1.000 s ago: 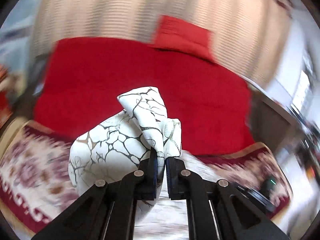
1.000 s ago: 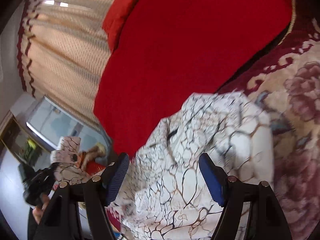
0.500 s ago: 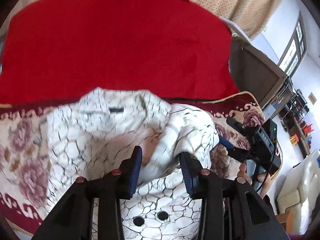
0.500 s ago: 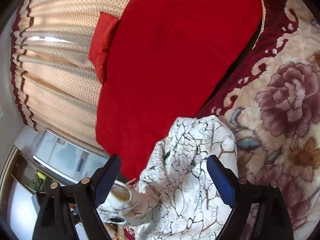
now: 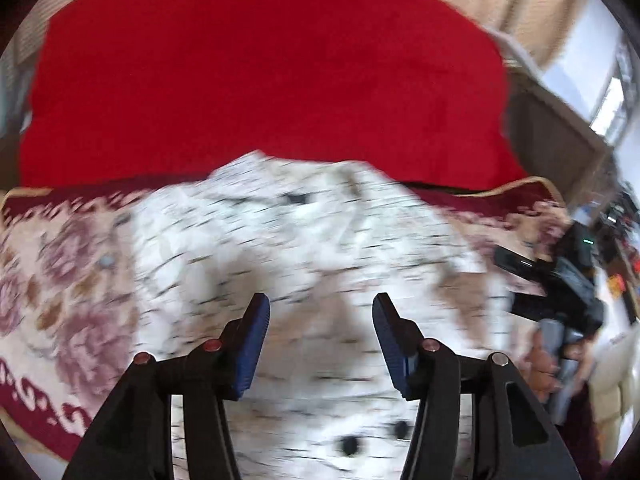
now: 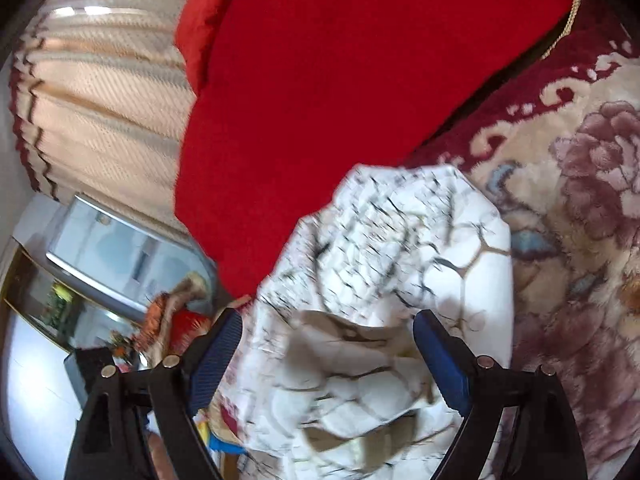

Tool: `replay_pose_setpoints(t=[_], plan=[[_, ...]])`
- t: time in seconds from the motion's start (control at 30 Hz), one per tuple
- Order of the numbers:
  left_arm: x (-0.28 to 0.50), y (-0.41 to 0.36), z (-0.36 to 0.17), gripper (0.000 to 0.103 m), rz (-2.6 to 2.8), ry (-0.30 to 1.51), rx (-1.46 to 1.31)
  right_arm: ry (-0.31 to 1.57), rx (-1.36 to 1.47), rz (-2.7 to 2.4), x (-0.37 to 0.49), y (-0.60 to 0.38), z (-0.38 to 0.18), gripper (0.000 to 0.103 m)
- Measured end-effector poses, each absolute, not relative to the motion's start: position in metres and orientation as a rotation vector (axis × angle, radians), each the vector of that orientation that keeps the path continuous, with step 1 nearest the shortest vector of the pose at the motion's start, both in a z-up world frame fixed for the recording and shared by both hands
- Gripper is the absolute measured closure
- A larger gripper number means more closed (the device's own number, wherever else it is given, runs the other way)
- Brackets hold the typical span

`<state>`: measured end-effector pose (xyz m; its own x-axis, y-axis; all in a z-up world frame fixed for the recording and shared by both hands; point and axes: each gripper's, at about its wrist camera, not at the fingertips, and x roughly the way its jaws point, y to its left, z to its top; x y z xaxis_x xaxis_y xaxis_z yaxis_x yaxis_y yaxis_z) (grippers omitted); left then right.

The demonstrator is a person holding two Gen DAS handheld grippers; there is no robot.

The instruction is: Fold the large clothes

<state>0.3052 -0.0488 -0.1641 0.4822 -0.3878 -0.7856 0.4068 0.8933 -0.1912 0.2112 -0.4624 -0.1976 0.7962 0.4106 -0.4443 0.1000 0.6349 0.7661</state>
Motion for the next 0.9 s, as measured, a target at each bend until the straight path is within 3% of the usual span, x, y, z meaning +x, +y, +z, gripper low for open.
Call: replay_pose_setpoints(t=[0.07,0.1,0.17,0.2,0.27,0.4,0.53,0.63,0.7,0.77,0.83,0.9], plan=[[0.317,-0.035,-0.185,0.049,-0.413,0.988,0.021,0.72,0.862,0.232,0.221,-0.453,-0.208,0.014],[0.321,-0.029,-0.196,0.049,-0.382,1.011,0.024,0.737,0.84,0.252,0.224,-0.449,-0.208,0.02],[0.328,-0.017,-0.221,0.05,-0.323,1.066,0.035,0.77,0.733,0.28,0.225,-0.431,-0.203,0.053],[0.329,-0.013,-0.23,0.055,-0.308,1.083,0.037,0.778,0.667,0.279,0.224,-0.422,-0.199,0.075],[0.33,-0.009,-0.243,0.066,-0.281,1.116,0.053,0.757,0.603,0.266,0.219,-0.414,-0.192,0.081],[0.327,-0.007,-0.242,0.067,-0.288,1.107,0.046,0.585,0.579,0.292,0.201,-0.412,-0.163,0.088],[0.323,-0.011,-0.232,0.067,-0.277,1.082,0.079,0.423,0.515,0.214,0.186,-0.409,-0.142,0.088],[0.321,-0.012,-0.23,0.067,-0.276,1.075,0.106,0.517,0.49,0.029,0.202,-0.423,-0.162,0.08],[0.325,-0.011,-0.232,0.067,-0.261,1.081,0.116,0.615,0.679,0.015,0.21,-0.453,-0.182,0.075],[0.324,-0.01,-0.228,0.067,-0.258,1.071,0.114,0.572,0.776,0.007,0.2,-0.472,-0.183,0.065],[0.321,-0.011,-0.22,0.067,-0.258,1.044,0.111,0.459,0.788,-0.04,0.181,-0.485,-0.172,0.024],[0.318,-0.016,-0.208,0.067,-0.276,1.004,0.098,0.31,0.757,-0.031,0.158,-0.489,-0.155,0.019]])
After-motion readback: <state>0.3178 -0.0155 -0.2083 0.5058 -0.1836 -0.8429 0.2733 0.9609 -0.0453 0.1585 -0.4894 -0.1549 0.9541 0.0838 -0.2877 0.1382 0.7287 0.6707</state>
